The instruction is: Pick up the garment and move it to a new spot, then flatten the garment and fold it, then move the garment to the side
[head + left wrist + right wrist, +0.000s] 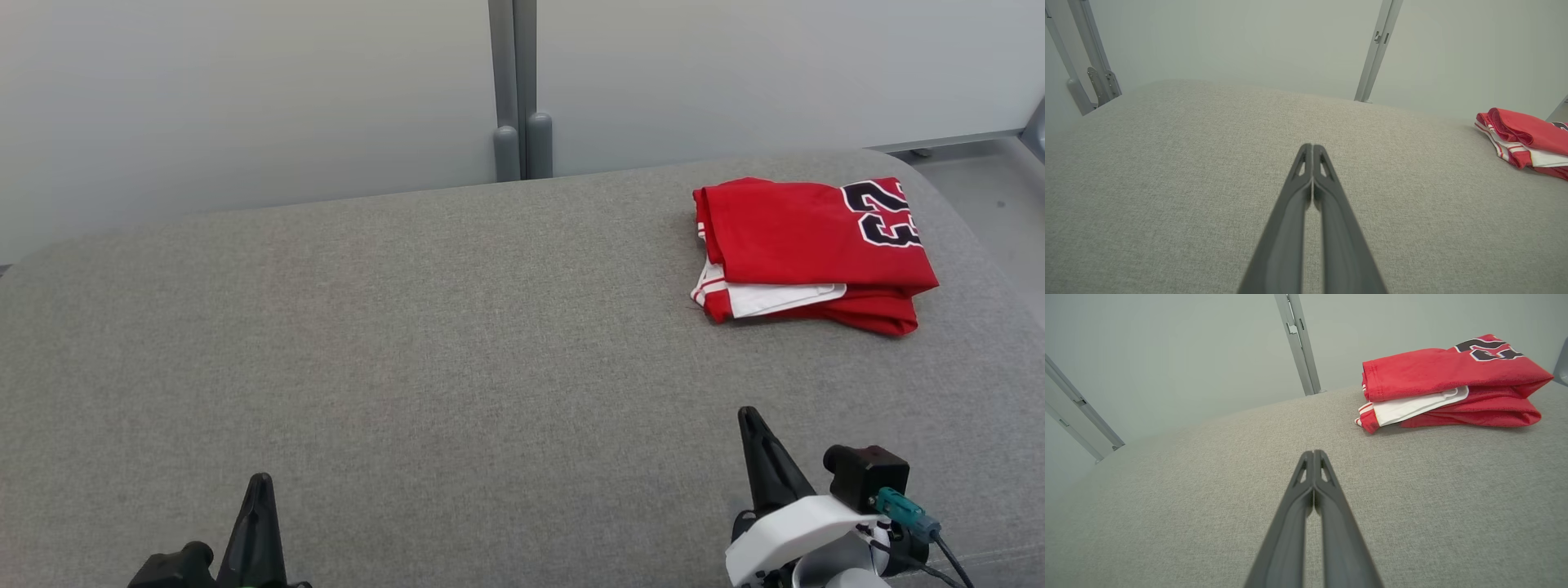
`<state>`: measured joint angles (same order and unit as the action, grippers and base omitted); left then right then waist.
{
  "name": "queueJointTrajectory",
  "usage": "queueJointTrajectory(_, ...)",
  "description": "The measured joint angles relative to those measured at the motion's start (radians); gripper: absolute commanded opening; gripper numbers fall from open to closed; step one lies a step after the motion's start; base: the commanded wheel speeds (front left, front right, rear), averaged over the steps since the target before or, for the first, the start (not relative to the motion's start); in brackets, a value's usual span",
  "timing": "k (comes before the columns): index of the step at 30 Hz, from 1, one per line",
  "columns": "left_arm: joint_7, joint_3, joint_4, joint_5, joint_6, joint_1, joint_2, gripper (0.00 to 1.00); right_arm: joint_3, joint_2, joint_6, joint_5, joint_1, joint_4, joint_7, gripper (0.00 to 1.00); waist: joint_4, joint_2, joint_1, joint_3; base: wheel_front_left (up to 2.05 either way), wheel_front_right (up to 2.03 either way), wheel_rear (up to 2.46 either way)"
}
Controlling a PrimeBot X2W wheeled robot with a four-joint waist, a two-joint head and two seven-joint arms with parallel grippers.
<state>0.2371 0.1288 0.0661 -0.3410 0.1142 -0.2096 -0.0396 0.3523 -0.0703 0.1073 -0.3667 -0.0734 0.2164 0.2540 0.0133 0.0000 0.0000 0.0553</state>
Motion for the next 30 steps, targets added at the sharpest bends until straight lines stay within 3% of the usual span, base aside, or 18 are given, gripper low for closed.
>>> queueJointTrajectory(30,-0.091,-0.044,0.021,-0.46,-0.054,0.04,-0.011,0.0,-0.137,-0.001,-0.058,-0.445,0.01,-0.013,-0.099,0.0,-0.004,0.0,0.0,-0.021,0.0,0.0,0.0)
